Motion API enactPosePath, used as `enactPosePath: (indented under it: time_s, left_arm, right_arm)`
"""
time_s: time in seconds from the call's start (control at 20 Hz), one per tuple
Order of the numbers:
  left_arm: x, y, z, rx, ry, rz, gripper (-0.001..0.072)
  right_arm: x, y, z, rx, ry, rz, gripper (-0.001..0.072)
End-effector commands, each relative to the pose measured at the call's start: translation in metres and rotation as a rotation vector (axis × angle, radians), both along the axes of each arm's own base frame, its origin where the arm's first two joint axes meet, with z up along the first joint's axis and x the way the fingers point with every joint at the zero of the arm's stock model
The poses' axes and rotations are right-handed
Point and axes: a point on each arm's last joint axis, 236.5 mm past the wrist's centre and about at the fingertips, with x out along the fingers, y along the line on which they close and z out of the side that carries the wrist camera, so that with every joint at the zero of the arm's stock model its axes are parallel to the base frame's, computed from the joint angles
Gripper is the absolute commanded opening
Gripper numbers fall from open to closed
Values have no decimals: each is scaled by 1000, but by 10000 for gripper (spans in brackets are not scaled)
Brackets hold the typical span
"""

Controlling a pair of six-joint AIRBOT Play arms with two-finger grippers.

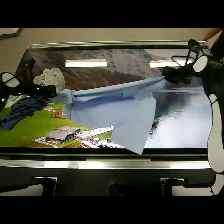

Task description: Fold the shirts.

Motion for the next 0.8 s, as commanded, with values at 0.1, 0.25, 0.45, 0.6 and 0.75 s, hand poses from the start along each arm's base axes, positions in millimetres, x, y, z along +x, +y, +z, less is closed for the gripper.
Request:
enactPosePath:
  time_s: [0.1,0.25,0.45,0.6,0.75]
  left_arm:
    - [36,-37,-50,-176,62,-50,32]
    - [37,-54,-67,-265,109,-37,34]
    - [48,-36,-47,-256,76,-31,680]
    - [35,34,-44,-157,153,82,434]
    - [6,39,-80,-231,297,133,530]
  right_arm:
    - [29,0,-32,87,-16,-105,43]
    - [23,12,-56,192,76,-165,48]
    - [13,7,-36,216,74,-132,444]
    - [-39,-44,-47,240,261,-179,496]
    - [-105,-54,-75,255,511,-69,489]
